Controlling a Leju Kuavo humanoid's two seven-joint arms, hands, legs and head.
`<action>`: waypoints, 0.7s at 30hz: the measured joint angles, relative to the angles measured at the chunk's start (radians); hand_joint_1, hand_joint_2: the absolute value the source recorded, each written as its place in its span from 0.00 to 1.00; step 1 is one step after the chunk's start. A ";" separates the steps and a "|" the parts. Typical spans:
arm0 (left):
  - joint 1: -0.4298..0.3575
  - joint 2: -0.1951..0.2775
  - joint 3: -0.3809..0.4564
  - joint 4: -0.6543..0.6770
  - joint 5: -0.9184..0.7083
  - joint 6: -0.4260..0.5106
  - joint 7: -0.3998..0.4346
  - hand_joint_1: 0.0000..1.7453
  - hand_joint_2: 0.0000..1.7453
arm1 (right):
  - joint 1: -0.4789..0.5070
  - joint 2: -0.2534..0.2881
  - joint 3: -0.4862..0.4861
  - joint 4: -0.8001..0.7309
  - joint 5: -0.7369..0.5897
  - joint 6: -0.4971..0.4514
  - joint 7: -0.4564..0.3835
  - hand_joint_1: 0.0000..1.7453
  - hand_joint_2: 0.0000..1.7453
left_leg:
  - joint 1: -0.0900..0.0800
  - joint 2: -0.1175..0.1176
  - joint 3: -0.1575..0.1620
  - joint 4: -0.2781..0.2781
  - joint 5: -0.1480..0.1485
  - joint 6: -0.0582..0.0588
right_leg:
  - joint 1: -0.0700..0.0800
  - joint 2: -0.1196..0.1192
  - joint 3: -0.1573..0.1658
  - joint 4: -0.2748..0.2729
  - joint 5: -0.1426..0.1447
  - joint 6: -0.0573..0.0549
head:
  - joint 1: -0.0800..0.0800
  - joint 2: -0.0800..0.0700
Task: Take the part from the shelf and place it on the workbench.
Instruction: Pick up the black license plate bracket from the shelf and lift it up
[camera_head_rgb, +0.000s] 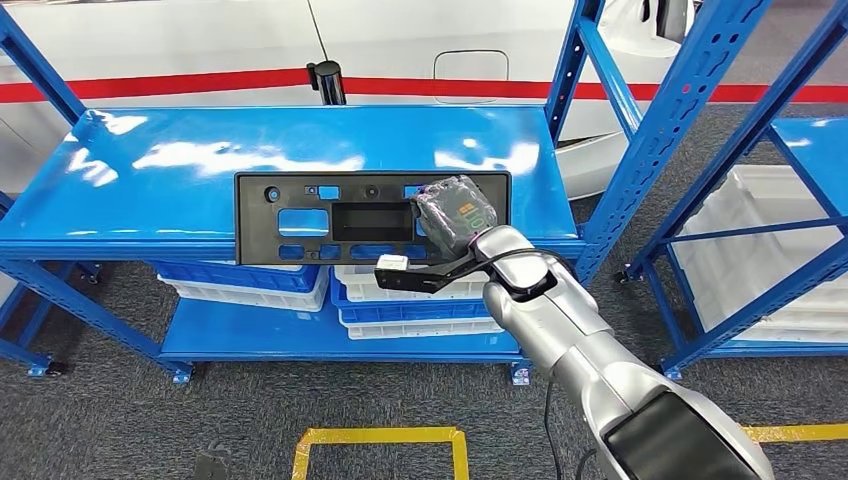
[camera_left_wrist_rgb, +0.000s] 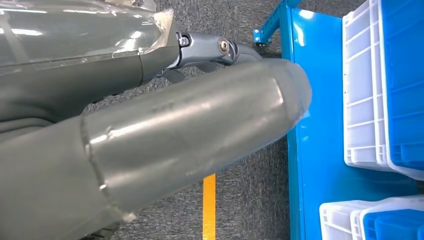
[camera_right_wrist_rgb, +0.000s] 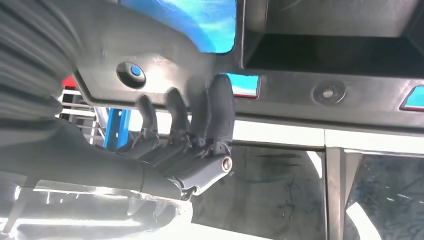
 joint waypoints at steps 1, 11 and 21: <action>0.000 0.000 -0.004 0.000 0.004 0.001 0.000 0.00 0.00 | 0.000 -0.001 0.000 -0.003 0.000 0.000 0.000 0.15 1.00 | 0.000 0.000 0.000 0.000 0.000 0.000 | 0.000 0.000 0.000 0.000 0.000 0.000 | 0.000 0.000; 0.002 0.001 -0.023 0.000 0.024 0.007 0.000 0.00 0.00 | -0.001 -0.011 -0.001 -0.030 0.003 -0.007 0.000 0.00 1.00 | 0.000 0.000 0.000 0.000 0.000 0.000 | 0.000 0.000 0.000 0.000 0.000 0.000 | 0.000 0.000; 0.004 0.005 -0.051 0.000 0.062 0.013 0.000 0.00 0.00 | -0.010 -0.066 -0.029 -0.141 -0.010 0.002 0.007 0.00 1.00 | 0.000 0.000 0.000 0.000 0.000 0.000 | 0.000 0.000 0.000 0.000 0.000 0.000 | 0.000 0.000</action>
